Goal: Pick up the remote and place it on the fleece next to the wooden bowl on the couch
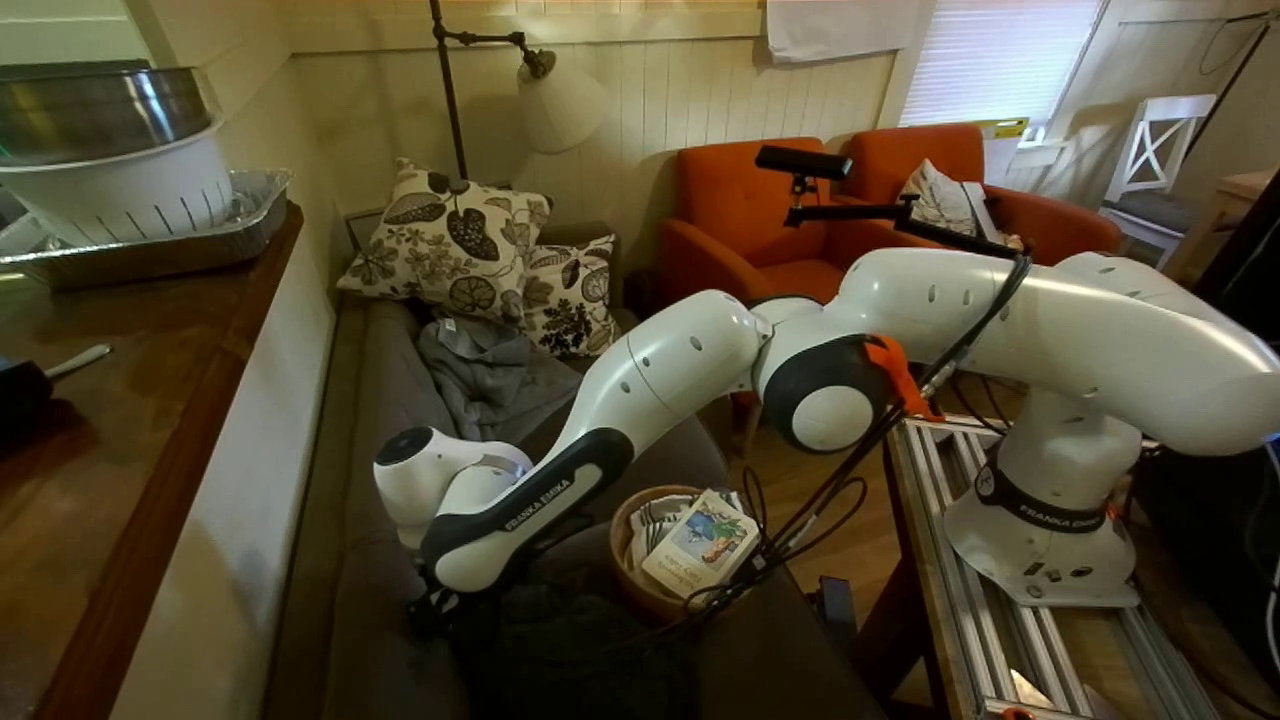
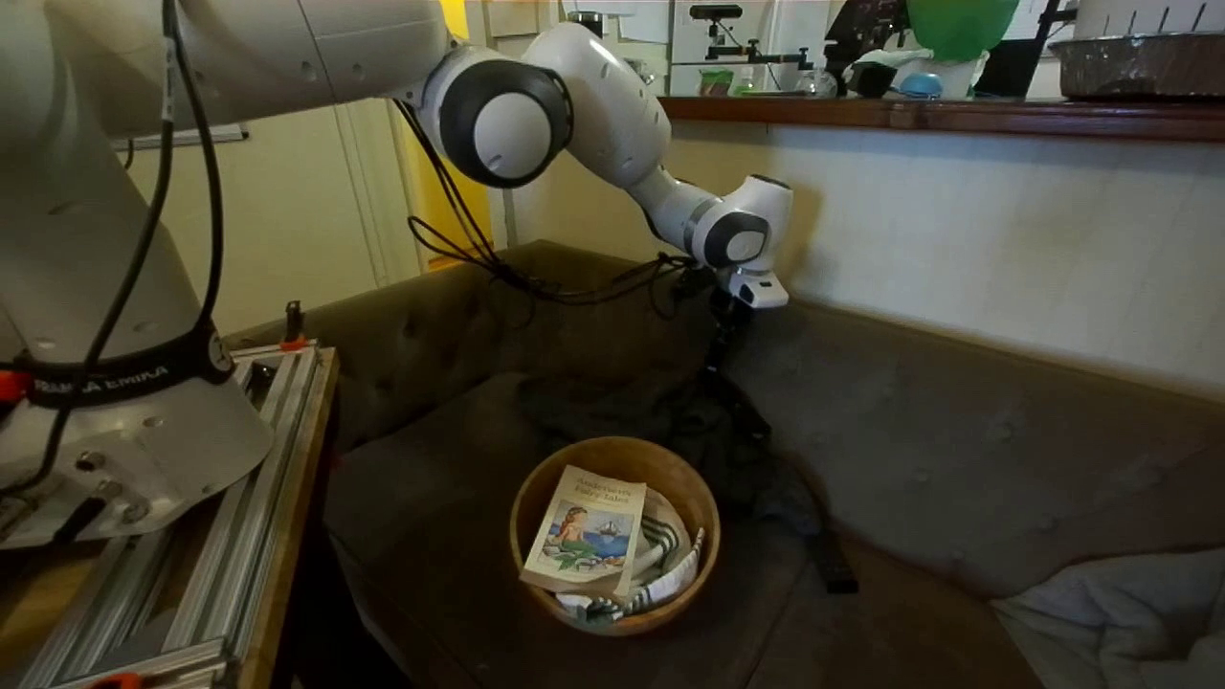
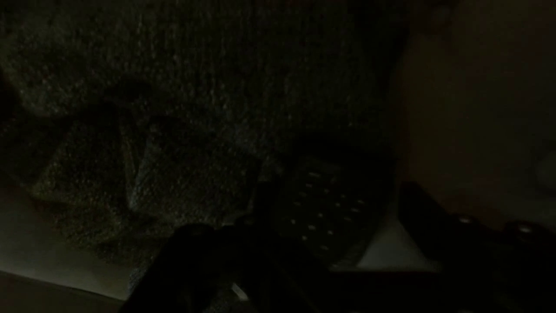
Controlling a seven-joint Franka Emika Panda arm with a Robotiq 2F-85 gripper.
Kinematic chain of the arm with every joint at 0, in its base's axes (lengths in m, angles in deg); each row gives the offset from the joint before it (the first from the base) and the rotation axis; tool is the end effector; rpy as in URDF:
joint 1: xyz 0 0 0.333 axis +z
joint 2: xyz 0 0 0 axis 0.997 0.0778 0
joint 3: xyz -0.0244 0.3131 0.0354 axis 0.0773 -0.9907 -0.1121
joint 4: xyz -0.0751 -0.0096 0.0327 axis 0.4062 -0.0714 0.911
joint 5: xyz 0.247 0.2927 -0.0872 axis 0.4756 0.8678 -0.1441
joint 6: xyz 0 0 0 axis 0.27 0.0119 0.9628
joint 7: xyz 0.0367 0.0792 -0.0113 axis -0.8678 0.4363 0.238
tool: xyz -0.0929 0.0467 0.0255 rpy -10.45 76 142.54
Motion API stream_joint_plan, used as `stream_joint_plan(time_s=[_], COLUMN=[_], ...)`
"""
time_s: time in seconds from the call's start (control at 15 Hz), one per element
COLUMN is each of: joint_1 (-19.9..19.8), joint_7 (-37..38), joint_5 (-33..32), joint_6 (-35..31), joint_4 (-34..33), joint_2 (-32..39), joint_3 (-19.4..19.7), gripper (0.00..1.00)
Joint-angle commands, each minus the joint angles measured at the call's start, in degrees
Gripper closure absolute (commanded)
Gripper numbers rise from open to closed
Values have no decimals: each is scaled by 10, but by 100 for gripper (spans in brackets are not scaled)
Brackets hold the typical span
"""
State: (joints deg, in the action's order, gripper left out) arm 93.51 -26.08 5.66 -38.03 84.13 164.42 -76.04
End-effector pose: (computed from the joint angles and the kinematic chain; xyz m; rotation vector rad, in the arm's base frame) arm 0.7373 0.1740 0.0174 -2.8824 1.0925 0.1874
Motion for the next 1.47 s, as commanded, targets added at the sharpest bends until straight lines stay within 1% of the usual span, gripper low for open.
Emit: stream_joint_plan(time_s=[0.0, 0.2, 0.4, 0.47, 0.6, 0.8, 0.93, 1.07, 1.13, 1.2, 1.27, 1.4], joint_1=[-9, -29, -70, -88, -112, -115, -98, -66, -20, 6, 41, 102], joint_7=[-4, 33, 67, 59, 34, 12, 33, 69, 55, 66, 80, 100], joint_5=[12, 19, 41, 45, 37, -4, -23, -38, 13, 14, 18, 18], joint_6=[22, 11, -50, -108, -199, -306, -354, -396, -419, -436, -448, -467], joint_4=[42, 67, 132, 171, 217, 291, 344, 394, 416, 443, 468, 520], joint_2=[-34, -42, -62, -76, -88, -121, -154, -185, -199, -215, -228, -253], joint_3=[-23, -20, -25, -29, -28, 5, 45, 97, 154, 188, 232, 302], gripper=[0, 0, 0, 0, 0, 0, 0, 0, 0, 0, 0, 0])
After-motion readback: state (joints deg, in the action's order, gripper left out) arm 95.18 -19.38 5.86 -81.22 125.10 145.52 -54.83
